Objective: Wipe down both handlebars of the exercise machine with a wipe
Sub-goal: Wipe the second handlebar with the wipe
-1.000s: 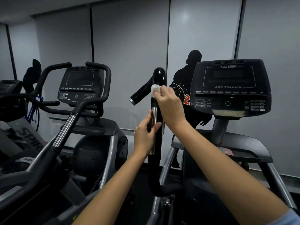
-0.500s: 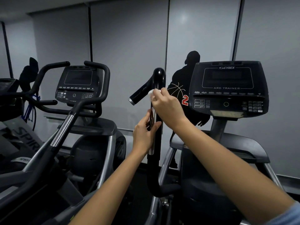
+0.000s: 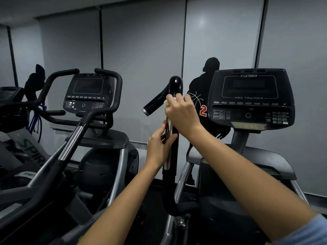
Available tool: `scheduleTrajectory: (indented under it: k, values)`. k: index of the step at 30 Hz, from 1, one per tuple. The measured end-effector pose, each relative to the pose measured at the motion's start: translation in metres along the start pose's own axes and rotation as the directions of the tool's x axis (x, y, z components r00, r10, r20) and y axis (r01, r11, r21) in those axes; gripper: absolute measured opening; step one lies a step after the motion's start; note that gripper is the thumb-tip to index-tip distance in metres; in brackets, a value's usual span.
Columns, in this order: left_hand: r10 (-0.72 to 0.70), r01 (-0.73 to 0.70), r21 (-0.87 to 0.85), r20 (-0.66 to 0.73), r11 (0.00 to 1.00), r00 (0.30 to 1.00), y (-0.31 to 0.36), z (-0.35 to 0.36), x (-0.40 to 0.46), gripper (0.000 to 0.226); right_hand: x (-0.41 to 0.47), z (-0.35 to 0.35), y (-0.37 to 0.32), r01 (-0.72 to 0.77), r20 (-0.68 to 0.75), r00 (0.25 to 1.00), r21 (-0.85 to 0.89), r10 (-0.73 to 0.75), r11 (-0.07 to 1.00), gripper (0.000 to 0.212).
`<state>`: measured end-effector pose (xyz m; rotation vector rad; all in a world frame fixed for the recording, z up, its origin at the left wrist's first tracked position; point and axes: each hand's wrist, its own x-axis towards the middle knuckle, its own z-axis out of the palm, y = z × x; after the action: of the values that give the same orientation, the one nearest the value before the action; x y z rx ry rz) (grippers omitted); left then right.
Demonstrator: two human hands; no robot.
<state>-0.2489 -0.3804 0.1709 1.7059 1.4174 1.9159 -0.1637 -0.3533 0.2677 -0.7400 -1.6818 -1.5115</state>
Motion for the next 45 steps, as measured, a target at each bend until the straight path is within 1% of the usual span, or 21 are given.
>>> scheduleTrajectory:
  k: [3,5,7,8,9,10,12,13,16,18,21,23,25,28,30,33,35,37,40,42,45]
  values:
    - [-0.031,0.031,-0.011,0.005,0.999,1.0,0.0,0.0,-0.001,0.061,0.026,0.003,0.013,0.025,0.034,0.999,-0.04,-0.023,0.999,0.019]
    - [-0.04,0.041,-0.019,0.013,0.999,0.999,0.0,-0.001,0.001,0.061,0.031,0.004,0.013,0.015,0.044,0.999,-0.014,-0.015,1.0,0.019]
    - [-0.032,0.033,-0.016,0.014,0.999,0.999,0.001,-0.002,0.001,0.062,0.019,0.005,0.006,-0.027,0.015,1.0,0.017,0.027,0.999,0.034]
    - [-0.02,0.02,-0.004,0.006,1.0,1.0,0.0,-0.001,0.002,0.061,0.007,0.006,0.001,-0.043,-0.031,0.999,0.022,0.044,0.999,0.045]
    - [-0.008,0.008,0.013,-0.01,1.0,1.0,0.002,-0.001,0.003,0.06,-0.006,0.006,-0.002,-0.046,-0.068,0.996,0.037,0.049,0.998,0.049]
    - [0.002,-0.001,0.031,-0.034,1.0,0.999,0.003,0.0,0.006,0.06,-0.019,0.008,-0.004,-0.037,-0.112,0.993,0.065,0.044,0.997,0.045]
    - [0.009,-0.002,0.085,-0.077,0.996,0.997,0.008,0.001,0.011,0.064,-0.029,0.011,0.002,-0.038,-0.168,0.984,0.14,0.061,0.989,0.024]
    - [0.013,-0.001,0.133,-0.085,0.991,0.996,0.012,0.001,0.015,0.066,-0.025,0.011,0.008,-0.065,-0.161,0.982,0.175,0.094,0.982,0.017]
    - [0.016,0.007,0.253,-0.089,0.967,0.996,0.018,0.004,0.024,0.061,0.003,0.018,0.023,-0.196,-0.093,0.968,0.295,0.232,0.935,0.021]
    - [-0.006,0.035,0.251,-0.118,0.967,0.993,0.017,0.005,0.025,0.059,0.019,0.02,0.028,-0.29,-0.047,0.941,0.401,0.336,0.869,0.022]
    - [-0.011,0.039,0.231,-0.122,0.972,0.992,0.014,0.005,0.024,0.058,0.016,0.023,0.021,-0.391,0.008,0.889,0.537,0.459,0.748,0.017]
    - [-0.016,0.04,0.209,-0.116,0.977,0.993,0.015,0.004,0.026,0.055,-0.002,0.022,0.011,-0.416,0.034,0.877,0.551,0.479,0.724,0.011]
    - [-0.02,0.039,0.186,-0.107,0.982,0.994,0.016,0.003,0.027,0.051,-0.018,0.019,0.005,-0.39,0.057,0.9,0.552,0.433,0.737,0.007]
    - [-0.017,0.031,0.158,-0.086,0.987,0.996,0.015,0.002,0.028,0.053,-0.005,0.019,0.015,-0.389,0.067,0.898,0.585,0.435,0.712,0.008]
    - [-0.013,0.024,0.144,-0.08,0.989,0.997,0.013,0.002,0.027,0.056,0.019,0.023,0.025,-0.486,0.161,0.858,0.564,0.488,0.668,0.013]
    - [0.0,0.01,0.149,-0.071,0.989,0.997,0.012,0.001,0.027,0.06,0.041,0.03,0.034,-0.642,0.32,0.753,0.549,0.575,0.535,0.029]
    - [0.009,0.001,0.159,-0.062,0.987,0.998,0.011,0.0,0.028,0.06,0.032,0.026,0.029,-0.663,0.317,0.723,0.57,0.614,0.486,0.031]
    - [0.017,-0.008,0.167,-0.051,0.986,0.999,0.01,0.0,0.03,0.059,0.01,0.019,0.018,-0.615,0.254,0.735,0.64,0.629,0.46,0.029]
    - [0.02,-0.012,0.191,-0.043,0.982,0.999,0.007,0.002,0.031,0.057,-0.021,0.013,0.005,-0.538,0.232,0.794,0.698,0.562,0.473,0.022]
    - [0.025,-0.017,0.193,-0.038,0.981,0.999,0.006,0.002,0.031,0.056,-0.015,0.015,0.008,-0.512,0.21,0.814,0.701,0.542,0.497,0.018]
    - [0.012,-0.005,0.166,-0.038,0.986,0.999,0.007,0.001,0.032,0.06,0.021,0.022,0.021,-0.528,0.202,0.817,0.636,0.539,0.562,0.02]
